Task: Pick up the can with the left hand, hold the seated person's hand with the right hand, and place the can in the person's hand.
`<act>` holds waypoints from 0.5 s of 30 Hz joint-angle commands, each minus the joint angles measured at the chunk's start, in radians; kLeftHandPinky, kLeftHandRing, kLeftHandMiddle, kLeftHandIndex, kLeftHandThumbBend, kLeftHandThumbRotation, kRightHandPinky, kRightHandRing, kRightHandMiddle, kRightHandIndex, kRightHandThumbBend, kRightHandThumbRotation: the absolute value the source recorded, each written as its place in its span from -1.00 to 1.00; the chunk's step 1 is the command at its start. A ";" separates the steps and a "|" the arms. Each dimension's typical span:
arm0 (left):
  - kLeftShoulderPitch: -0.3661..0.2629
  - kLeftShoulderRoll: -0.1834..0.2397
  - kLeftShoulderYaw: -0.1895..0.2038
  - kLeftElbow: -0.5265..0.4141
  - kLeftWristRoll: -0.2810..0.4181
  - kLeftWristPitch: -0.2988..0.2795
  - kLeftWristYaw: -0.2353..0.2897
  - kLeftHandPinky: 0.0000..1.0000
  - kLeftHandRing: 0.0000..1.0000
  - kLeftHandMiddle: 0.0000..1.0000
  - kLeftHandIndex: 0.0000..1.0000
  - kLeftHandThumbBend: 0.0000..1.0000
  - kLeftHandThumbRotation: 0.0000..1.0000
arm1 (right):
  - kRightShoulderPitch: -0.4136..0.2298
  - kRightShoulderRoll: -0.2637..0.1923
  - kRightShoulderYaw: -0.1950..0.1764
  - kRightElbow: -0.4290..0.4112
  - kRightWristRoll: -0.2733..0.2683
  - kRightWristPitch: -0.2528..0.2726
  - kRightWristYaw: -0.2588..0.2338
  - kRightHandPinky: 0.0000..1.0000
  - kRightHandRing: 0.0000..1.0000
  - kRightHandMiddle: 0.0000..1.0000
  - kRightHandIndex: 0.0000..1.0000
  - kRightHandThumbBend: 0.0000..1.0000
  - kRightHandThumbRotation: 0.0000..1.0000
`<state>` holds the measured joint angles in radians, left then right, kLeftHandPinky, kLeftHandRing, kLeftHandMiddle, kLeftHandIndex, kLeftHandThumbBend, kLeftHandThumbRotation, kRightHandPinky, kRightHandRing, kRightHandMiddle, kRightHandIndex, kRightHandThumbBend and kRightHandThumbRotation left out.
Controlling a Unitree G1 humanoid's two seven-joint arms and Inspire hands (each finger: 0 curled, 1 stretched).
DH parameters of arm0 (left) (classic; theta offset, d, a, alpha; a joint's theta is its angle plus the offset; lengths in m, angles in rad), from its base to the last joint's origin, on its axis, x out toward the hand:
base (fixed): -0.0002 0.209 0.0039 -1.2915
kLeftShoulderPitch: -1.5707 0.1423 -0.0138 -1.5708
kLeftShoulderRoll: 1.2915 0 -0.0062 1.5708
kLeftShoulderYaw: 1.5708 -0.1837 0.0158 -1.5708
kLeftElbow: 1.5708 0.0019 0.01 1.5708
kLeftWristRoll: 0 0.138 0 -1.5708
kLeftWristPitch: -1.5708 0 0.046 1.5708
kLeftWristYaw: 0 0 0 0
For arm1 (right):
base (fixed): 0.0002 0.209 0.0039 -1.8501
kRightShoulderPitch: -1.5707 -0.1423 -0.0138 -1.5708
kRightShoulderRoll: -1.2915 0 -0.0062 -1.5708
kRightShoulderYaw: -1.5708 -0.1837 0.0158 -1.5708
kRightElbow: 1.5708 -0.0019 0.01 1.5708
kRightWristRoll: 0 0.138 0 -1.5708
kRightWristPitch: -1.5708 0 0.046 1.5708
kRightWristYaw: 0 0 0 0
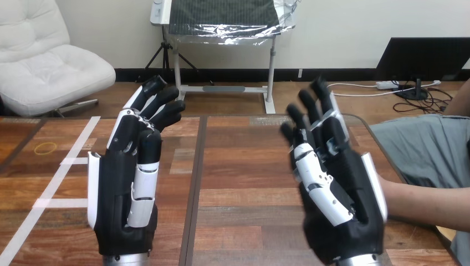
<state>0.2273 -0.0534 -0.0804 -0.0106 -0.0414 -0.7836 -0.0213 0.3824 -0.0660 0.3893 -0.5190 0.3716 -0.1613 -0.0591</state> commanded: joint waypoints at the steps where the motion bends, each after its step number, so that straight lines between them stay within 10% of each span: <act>1: -0.003 -0.023 -0.023 -0.005 -0.003 -0.010 -0.006 0.50 0.51 0.59 0.65 0.04 0.72 | 0.006 0.080 0.025 -0.074 0.236 0.066 0.037 1.00 1.00 1.00 1.00 -0.40 0.49; 15: -0.004 -0.022 -0.028 0.003 -0.013 -0.014 -0.012 0.50 0.51 0.59 0.66 0.07 0.70 | -0.010 0.100 -0.004 -0.060 0.683 0.203 0.077 1.00 1.00 1.00 1.00 0.56 0.98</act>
<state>0.2273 -0.0532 -0.0811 -0.0049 -0.0525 -0.7834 -0.0218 0.3867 -0.0677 0.3916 -0.5189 0.8115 -0.0088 -0.0401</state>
